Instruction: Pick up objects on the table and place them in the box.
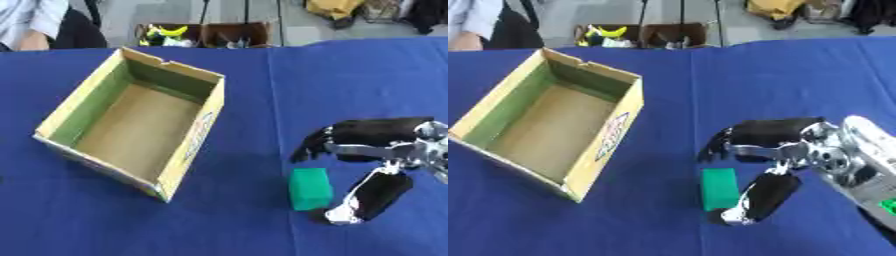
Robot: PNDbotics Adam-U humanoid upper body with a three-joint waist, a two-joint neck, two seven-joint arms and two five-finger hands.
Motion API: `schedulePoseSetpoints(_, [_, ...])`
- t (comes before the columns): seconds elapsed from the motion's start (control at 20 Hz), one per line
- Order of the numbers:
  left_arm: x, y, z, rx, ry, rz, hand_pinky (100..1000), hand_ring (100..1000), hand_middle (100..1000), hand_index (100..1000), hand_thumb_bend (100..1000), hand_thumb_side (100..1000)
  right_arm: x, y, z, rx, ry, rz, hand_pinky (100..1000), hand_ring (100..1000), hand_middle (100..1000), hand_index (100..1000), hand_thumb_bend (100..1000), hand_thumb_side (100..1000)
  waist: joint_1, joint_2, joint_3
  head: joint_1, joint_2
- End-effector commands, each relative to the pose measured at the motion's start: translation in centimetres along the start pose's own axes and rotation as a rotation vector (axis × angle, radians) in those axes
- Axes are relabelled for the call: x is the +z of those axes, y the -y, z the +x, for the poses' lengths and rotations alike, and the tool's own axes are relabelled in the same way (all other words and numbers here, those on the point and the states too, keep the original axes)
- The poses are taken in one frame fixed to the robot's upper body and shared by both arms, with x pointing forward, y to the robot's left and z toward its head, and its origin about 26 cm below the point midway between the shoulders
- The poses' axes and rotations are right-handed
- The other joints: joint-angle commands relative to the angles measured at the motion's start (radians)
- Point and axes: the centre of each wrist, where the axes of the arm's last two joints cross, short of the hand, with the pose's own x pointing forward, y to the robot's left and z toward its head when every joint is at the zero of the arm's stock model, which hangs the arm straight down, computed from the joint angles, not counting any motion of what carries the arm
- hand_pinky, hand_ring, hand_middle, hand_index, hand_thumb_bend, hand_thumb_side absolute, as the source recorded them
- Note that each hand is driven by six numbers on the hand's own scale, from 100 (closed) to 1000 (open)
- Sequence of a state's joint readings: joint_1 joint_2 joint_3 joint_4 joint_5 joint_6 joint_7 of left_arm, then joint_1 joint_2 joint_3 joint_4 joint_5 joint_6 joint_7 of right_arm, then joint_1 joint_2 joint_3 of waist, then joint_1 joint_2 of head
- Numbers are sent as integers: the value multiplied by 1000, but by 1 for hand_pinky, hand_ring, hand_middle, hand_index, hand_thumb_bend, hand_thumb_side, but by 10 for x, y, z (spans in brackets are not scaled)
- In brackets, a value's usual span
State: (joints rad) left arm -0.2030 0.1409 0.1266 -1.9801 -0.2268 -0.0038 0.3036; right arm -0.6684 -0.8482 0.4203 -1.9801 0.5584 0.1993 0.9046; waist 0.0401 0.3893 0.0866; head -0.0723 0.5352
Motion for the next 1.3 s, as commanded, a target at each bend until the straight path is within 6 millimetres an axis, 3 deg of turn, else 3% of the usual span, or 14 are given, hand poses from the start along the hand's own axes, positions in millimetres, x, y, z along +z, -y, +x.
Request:
schedulePoseSetpoints(0.05, [-4, -1, 7, 1, 34, -6, 248, 562, 609, 824, 150, 909, 5, 4, 3, 28, -25, -17, 769, 817, 809, 910, 397, 549, -3, -15, 1, -2, -12])
schedulePoseSetpoints(0.7, [-4, -1, 8, 4, 37, -12, 247, 563, 609, 823, 150, 910, 1, -3, 6, 32, -44, 7, 744, 787, 725, 854, 348, 525, -4, -12, 8, -16, -17])
schedulePoseSetpoints(1.0, [-4, 0, 8, 4, 39, -14, 248, 564, 610, 823, 151, 911, -2, -4, 0, 19, -104, 5, 699, 737, 674, 823, 227, 470, -4, -15, 11, -21, -24])
schedulePoseSetpoints(1.3, [-4, 0, 8, 5, 40, -17, 248, 565, 610, 823, 151, 912, -12, -12, -12, 13, -155, 40, 688, 735, 693, 832, 208, 431, -5, -15, 16, -30, -30])
